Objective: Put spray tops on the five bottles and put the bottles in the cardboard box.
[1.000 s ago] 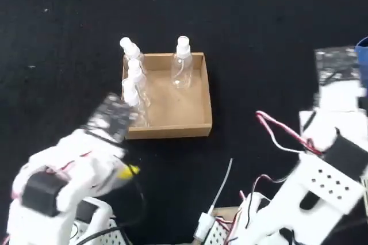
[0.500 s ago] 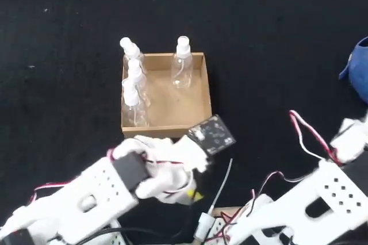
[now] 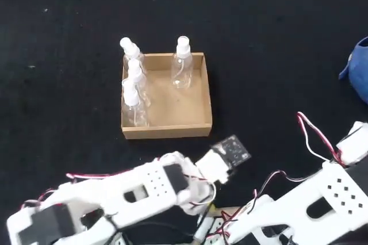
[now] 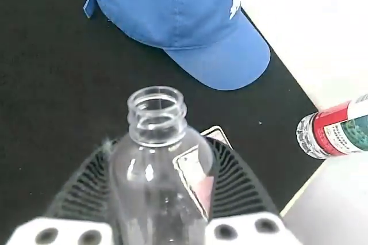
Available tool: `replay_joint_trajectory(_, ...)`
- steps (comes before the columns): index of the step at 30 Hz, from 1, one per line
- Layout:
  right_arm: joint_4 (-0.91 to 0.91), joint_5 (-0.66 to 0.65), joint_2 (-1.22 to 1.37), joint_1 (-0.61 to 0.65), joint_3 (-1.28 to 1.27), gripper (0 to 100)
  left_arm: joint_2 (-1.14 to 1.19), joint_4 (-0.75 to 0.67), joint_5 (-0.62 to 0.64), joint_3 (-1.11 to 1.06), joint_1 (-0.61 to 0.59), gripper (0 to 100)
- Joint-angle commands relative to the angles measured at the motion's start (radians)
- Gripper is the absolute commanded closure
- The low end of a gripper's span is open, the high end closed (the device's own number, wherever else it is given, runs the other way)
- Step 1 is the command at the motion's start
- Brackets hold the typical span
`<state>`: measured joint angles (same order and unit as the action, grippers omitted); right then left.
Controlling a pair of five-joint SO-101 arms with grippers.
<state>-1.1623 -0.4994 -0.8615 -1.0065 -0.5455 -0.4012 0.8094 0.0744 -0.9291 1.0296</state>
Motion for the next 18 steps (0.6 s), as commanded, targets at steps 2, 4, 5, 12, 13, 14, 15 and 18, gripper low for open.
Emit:
replay_joint_trajectory(2,0.025,0.005,-0.024,0.025,0.004,98.7,0.115,-0.018,0.094,0.133,0.015,81)
replay_joint_trajectory(4,0.028,0.005,-0.024,0.031,0.004,98.7,0.141,-0.018,0.104,0.153,0.015,81)
replay_joint_trajectory(5,0.028,0.003,-0.024,0.034,0.002,98.7,0.152,-0.018,0.104,0.160,0.015,81)
replay_joint_trajectory(12,0.028,0.002,-0.024,0.035,0.002,98.7,0.198,-0.009,0.095,0.133,0.013,81)
replay_joint_trajectory(13,0.028,0.002,-0.024,0.035,0.002,98.7,0.203,-0.009,0.094,0.120,0.015,81)
replay_joint_trajectory(14,0.028,0.002,-0.024,0.035,0.002,98.7,0.207,-0.009,0.094,0.108,0.010,82)
replay_joint_trajectory(15,0.028,0.002,-0.024,0.035,0.002,98.7,0.212,-0.009,0.092,0.097,0.004,82)
replay_joint_trajectory(18,0.028,0.002,-0.024,0.035,0.004,98.7,0.215,-0.008,0.040,0.073,-0.010,86)
